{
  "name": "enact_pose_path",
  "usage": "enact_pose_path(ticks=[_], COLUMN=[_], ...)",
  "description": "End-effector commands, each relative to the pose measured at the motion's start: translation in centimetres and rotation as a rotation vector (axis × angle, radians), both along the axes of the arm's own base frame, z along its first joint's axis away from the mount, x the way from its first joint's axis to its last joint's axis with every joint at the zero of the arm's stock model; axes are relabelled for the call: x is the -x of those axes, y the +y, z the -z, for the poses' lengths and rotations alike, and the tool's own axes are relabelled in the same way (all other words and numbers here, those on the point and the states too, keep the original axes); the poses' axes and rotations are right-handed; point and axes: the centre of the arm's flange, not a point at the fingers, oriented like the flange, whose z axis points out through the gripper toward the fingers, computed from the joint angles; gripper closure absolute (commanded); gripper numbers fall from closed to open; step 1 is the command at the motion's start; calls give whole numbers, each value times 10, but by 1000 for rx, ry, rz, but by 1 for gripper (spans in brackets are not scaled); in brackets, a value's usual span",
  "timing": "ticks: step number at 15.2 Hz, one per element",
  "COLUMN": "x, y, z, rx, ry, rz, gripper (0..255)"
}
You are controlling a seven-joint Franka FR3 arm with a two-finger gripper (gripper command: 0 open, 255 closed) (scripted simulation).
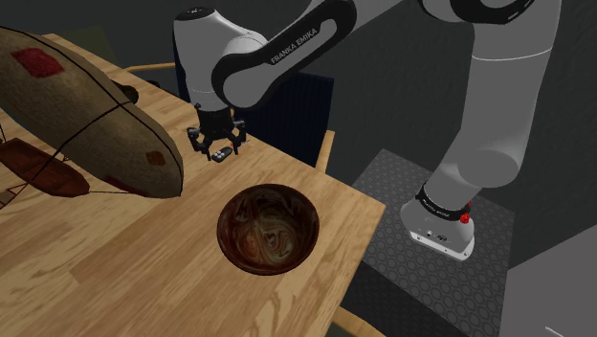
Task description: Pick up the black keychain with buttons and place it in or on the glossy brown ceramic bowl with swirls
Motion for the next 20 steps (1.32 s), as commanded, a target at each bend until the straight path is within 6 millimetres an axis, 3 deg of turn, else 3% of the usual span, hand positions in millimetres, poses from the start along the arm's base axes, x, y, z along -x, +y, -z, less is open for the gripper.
enact_pose_path(ticks=[1,20], x=[0,0], y=[0,0], z=[0,-100], rx=[0,0], ry=[0,0], rz=[0,0], gripper=[255,255])
